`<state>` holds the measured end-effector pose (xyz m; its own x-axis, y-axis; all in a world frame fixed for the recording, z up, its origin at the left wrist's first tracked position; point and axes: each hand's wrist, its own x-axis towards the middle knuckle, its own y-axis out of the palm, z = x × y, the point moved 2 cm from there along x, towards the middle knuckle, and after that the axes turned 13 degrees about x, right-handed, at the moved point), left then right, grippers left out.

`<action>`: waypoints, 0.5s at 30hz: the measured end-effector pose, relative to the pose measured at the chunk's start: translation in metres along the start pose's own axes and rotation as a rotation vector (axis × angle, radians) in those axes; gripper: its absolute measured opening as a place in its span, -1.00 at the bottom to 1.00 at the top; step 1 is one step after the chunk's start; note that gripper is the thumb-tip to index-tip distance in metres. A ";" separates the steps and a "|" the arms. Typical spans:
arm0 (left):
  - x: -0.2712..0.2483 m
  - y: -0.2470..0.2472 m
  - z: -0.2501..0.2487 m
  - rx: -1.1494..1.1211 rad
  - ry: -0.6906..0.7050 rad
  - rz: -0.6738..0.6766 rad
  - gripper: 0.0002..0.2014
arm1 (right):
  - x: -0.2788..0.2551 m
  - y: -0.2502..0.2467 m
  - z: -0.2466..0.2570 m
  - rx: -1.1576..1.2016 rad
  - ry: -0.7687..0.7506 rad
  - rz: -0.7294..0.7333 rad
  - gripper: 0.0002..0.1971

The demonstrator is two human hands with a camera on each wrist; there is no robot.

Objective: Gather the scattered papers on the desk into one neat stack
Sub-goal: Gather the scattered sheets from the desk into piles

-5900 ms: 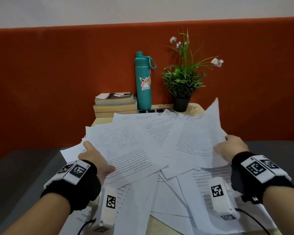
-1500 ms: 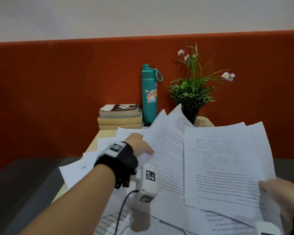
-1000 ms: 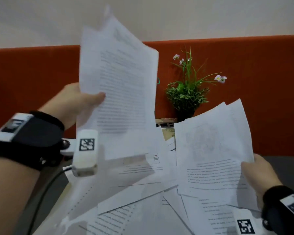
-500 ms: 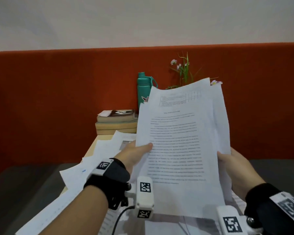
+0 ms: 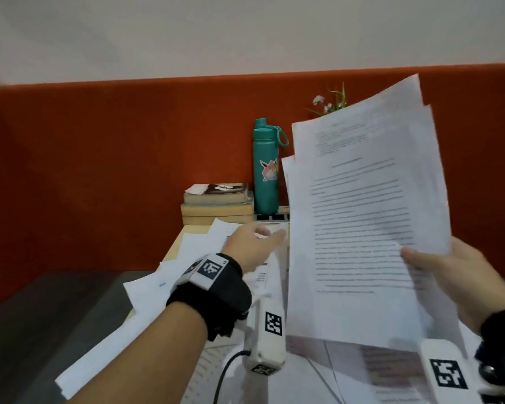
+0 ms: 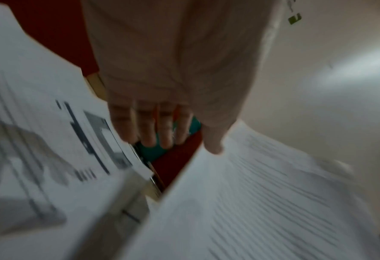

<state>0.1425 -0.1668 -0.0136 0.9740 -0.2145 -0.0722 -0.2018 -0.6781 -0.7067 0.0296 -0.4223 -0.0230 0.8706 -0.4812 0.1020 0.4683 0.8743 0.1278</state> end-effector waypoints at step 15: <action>0.010 -0.036 0.100 0.666 -0.419 0.045 -0.70 | -0.010 0.008 -0.006 0.070 0.089 0.050 -0.69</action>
<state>0.1694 -0.0740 -0.0592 0.9507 0.1408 -0.2762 -0.2668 -0.0823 -0.9602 0.0254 -0.4106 -0.0288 0.9040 -0.4270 0.0229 0.4150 0.8889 0.1941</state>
